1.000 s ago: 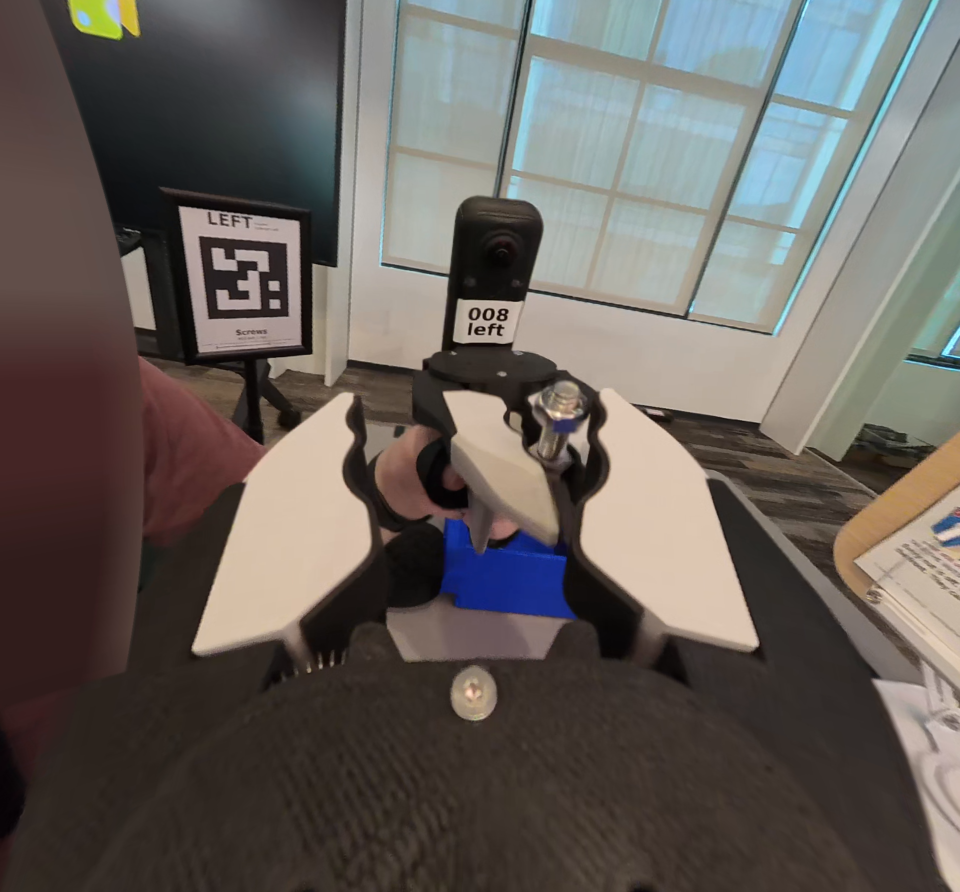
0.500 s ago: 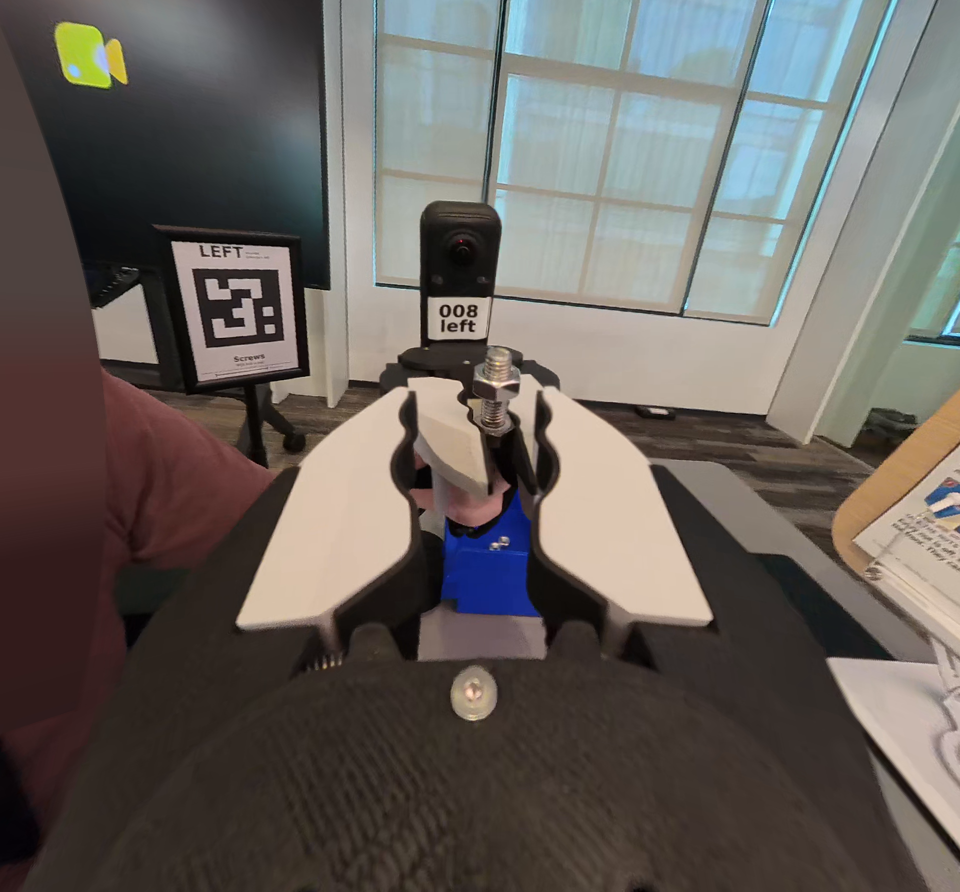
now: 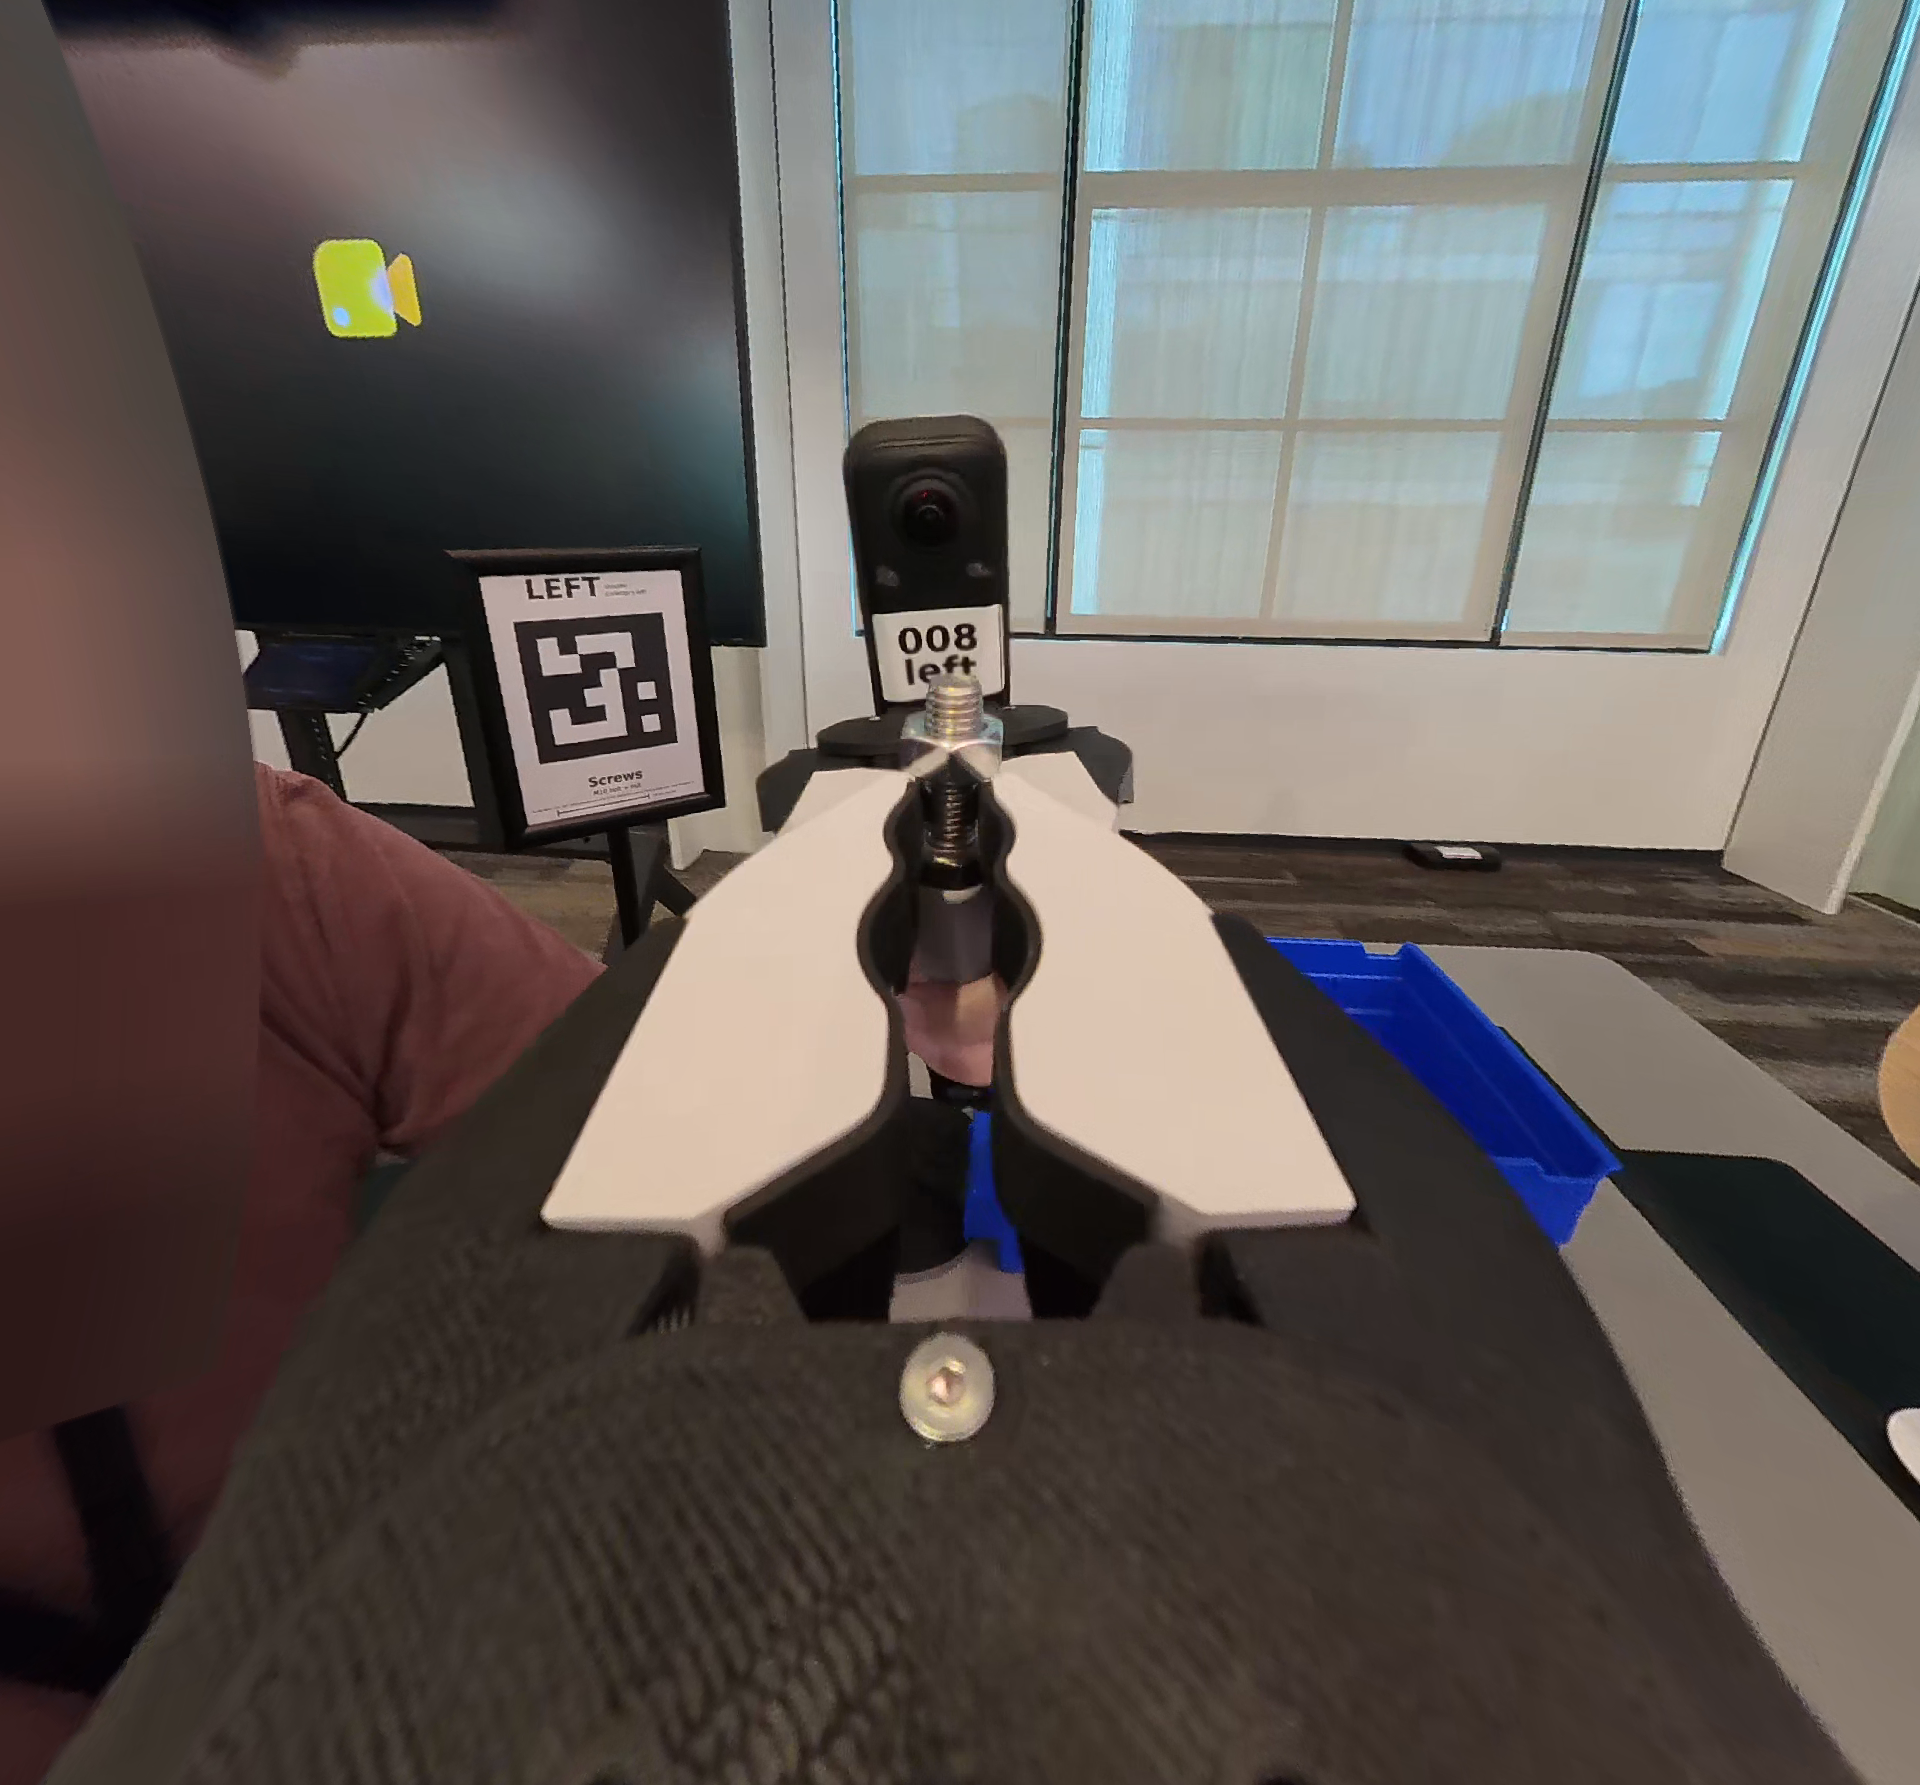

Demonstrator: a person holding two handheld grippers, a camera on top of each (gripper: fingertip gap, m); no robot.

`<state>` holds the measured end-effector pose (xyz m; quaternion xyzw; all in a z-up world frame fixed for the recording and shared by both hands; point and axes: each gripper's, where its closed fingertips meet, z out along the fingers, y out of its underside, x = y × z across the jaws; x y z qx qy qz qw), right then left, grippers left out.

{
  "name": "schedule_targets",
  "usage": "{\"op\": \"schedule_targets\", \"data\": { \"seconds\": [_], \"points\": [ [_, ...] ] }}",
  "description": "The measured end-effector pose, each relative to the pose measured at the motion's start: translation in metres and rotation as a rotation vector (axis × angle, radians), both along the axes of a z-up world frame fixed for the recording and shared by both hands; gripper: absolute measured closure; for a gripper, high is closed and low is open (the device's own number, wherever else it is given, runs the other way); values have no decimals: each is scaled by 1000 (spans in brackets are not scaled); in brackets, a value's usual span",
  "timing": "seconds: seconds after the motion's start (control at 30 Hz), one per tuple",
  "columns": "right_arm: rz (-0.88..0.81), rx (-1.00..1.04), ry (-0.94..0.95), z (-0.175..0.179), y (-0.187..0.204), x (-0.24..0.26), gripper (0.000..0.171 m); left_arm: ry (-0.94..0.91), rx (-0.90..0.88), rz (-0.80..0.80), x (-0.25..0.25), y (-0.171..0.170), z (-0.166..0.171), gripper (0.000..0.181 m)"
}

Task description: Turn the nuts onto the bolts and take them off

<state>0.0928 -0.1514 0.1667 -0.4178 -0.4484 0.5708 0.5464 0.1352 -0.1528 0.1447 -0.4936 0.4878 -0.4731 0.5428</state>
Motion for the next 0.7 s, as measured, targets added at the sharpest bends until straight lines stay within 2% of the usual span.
{"op": "schedule_targets", "data": {
  "seconds": [0.1,0.17,0.23,0.27,0.3,0.37,0.47,0.53,0.6,0.7],
  "points": [
    [2,-23,33,11,3,14,161,-24,9,25,0,2,3,155],
    [-49,-18,26,23,9,38,161,-6,13,56,0,4,1,143],
    [-218,-11,-137,19,29,75,161,11,14,61,-1,4,0,143],
    [-366,-24,-270,6,46,101,161,21,6,65,-1,5,-1,143],
    [-536,-55,-414,-13,66,133,161,37,-5,74,-1,6,-3,143],
    [-789,-252,-718,-70,96,202,161,88,-26,99,-2,12,-10,143],
    [-976,-691,-976,-155,125,279,161,163,-40,132,-2,21,-23,144],
    [-1040,-910,-1118,-205,138,312,161,185,-56,148,-4,25,-26,145],
    [-1022,-1059,-1244,-247,140,327,161,171,-74,152,-7,27,-24,147],
    [-1034,-1174,-1340,-282,142,344,161,178,-84,153,-12,27,-23,148]
  ]
}}
